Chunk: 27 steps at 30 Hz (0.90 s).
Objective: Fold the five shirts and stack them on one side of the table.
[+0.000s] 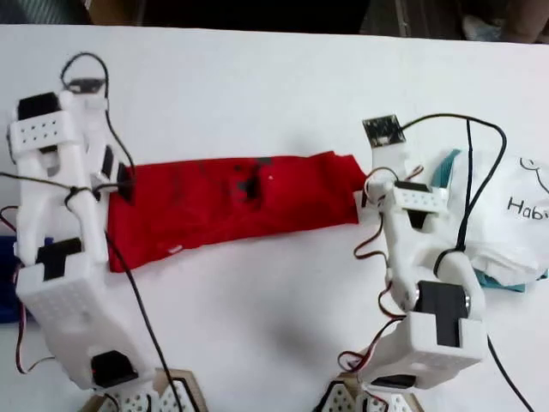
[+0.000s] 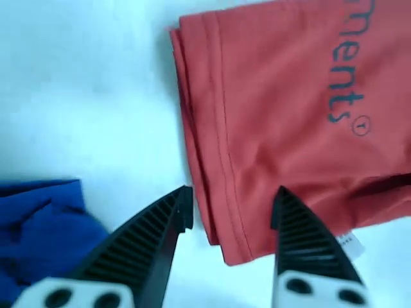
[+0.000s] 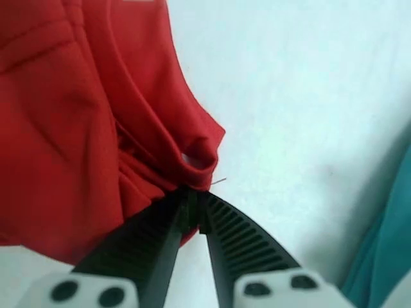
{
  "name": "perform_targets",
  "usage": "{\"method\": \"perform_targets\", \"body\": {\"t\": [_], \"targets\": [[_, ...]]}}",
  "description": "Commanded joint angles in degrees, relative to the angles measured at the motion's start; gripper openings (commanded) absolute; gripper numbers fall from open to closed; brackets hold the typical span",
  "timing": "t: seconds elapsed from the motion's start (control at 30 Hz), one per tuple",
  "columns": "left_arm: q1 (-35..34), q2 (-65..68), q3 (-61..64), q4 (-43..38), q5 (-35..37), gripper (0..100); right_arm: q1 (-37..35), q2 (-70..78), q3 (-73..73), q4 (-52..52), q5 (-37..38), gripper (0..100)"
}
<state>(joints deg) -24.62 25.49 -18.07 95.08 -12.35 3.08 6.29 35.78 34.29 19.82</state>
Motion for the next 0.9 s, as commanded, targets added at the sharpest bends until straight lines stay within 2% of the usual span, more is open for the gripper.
{"method": "perform_targets", "body": {"t": [0.0,0.33,0.87], "targets": [[-0.88,2.99,0.84,-3.78,-0.44,23,-0.48,-2.77,0.53,-2.86,0.35,2.4],[-1.58,10.37,0.66,-10.37,-0.26,23,-0.48,-2.59,0.35,-2.95,0.35,2.4],[-4.13,18.11,-1.71,-8.7,-2.46,23,-2.07,-2.68,0.35,-2.95,0.7,2.4]]}}
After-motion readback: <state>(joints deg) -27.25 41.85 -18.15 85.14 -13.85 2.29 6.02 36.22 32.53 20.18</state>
